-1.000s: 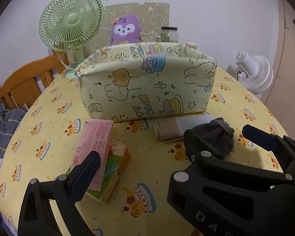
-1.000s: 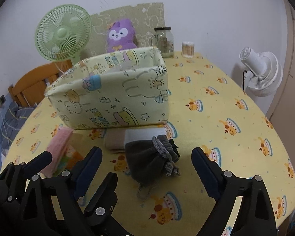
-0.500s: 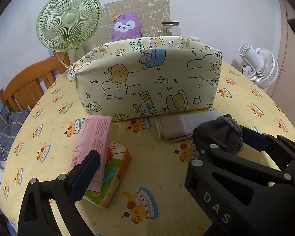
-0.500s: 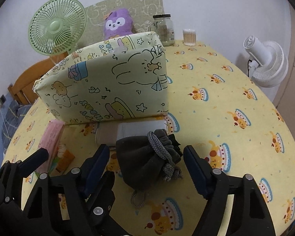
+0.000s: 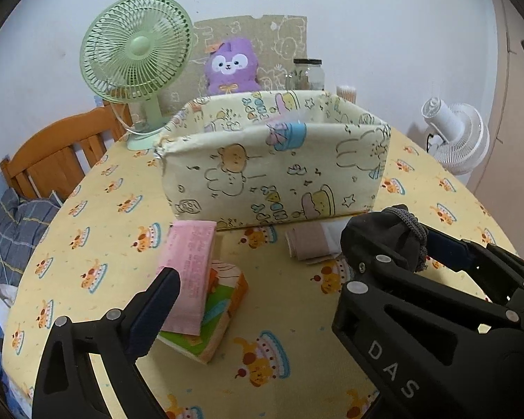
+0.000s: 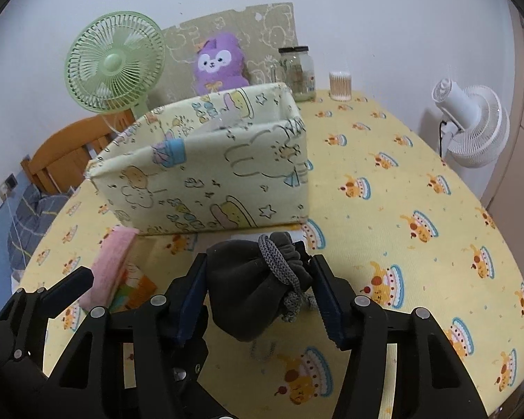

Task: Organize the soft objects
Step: 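Grasp the pink packet with the left tool while the right tool holds the pouch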

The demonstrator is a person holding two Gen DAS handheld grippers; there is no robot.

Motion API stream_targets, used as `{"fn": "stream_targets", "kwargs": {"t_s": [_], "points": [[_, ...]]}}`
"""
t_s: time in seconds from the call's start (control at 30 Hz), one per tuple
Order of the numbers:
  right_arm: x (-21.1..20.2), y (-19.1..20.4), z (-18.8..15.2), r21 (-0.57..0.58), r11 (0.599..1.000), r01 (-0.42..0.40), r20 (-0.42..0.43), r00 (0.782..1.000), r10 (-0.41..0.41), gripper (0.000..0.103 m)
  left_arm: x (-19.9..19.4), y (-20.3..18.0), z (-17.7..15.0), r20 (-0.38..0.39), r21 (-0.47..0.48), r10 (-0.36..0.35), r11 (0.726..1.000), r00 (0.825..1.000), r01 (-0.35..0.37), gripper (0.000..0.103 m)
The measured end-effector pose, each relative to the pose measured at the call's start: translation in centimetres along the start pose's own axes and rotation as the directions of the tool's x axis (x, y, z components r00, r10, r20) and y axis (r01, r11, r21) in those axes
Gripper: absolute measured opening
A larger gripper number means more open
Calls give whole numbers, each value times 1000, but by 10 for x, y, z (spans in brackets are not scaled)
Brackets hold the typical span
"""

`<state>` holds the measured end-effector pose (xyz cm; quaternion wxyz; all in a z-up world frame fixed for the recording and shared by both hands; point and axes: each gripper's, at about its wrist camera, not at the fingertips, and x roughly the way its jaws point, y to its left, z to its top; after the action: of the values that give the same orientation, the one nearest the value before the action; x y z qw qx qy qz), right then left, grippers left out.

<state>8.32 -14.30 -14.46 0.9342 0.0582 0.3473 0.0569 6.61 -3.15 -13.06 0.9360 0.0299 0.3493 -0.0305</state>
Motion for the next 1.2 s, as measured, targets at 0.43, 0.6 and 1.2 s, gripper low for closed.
{"fn": "stream_targets", "kwargs": {"t_s": [0.43,0.6,1.2], "points": [[-6,36,15,-47,999,-16,39,999,18,61,-4,36,12,20,-44,22,999,1000,-21,95],[0,47,18,-60,998,-20,37,999,23,61,2,47,13,-5,-71,29,997,1000,-29,92],[33,61,18,-51,998,-22,-35,999,21,61,34,69,6,-98,-126,-2,992,995,-10,54]]}}
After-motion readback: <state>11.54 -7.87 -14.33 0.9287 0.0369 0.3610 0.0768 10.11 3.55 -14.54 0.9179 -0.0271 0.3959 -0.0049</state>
